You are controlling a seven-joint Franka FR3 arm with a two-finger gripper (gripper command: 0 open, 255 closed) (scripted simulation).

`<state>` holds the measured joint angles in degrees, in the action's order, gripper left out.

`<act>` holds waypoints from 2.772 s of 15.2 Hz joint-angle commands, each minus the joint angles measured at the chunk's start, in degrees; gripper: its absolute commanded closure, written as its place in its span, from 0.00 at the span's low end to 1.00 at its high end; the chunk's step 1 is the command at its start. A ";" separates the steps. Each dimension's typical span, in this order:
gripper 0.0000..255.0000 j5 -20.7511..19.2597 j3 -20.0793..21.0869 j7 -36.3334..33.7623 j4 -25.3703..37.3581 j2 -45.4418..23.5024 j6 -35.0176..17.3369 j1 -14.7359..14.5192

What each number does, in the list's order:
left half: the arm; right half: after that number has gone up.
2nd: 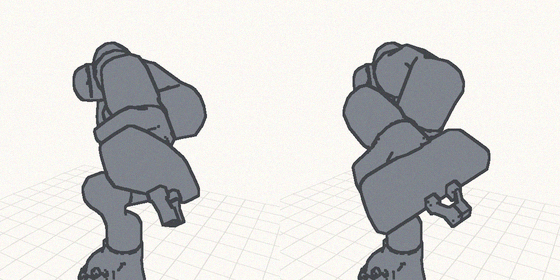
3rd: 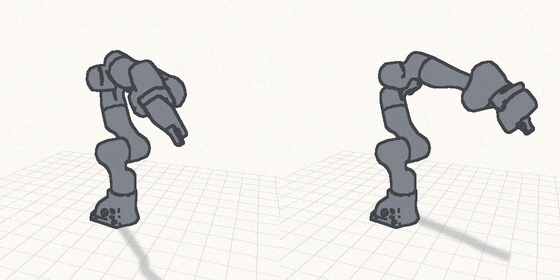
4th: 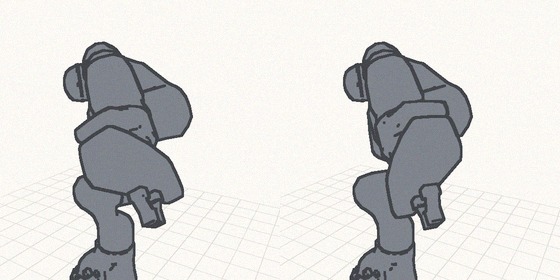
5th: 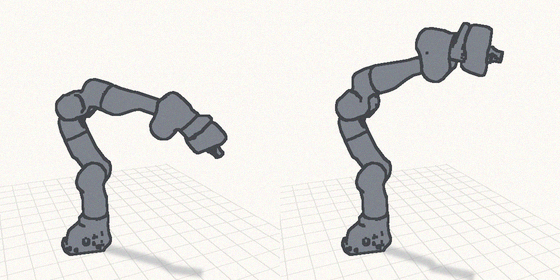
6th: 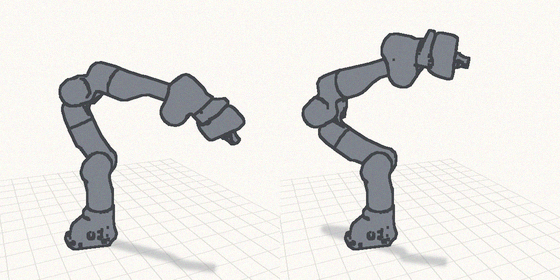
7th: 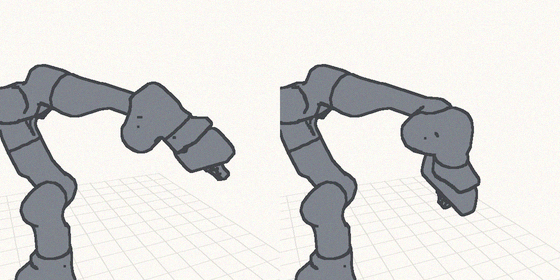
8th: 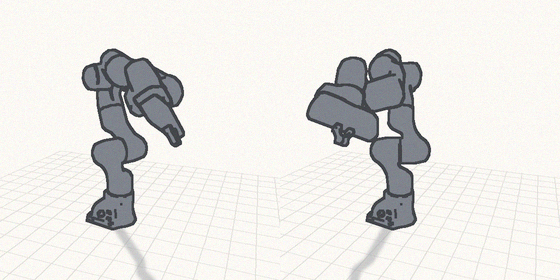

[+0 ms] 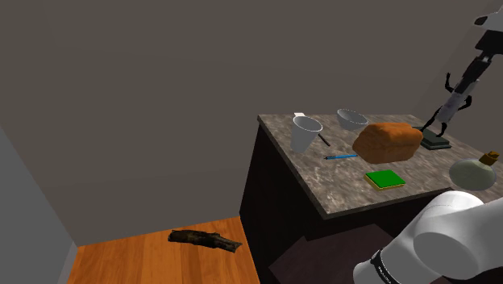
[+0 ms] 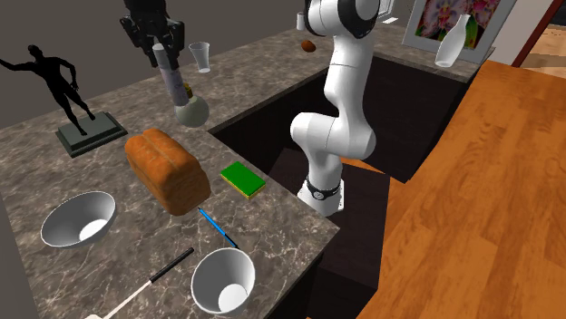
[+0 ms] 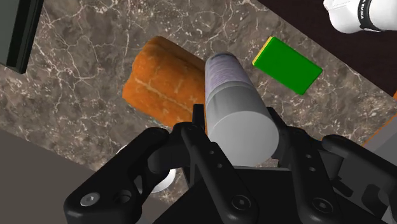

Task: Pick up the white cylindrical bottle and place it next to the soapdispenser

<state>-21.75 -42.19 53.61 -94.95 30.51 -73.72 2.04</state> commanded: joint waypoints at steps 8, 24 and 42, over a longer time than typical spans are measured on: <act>1.00 6.54 -29.01 19.35 15.96 -15.43 -2.27 -10.69; 1.00 -1.71 -81.10 26.88 40.87 -4.01 1.30 -62.77; 1.00 6.14 -77.98 28.03 13.76 -12.58 -18.18 -48.61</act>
<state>-15.80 -120.21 81.52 -80.05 18.15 -90.89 -47.04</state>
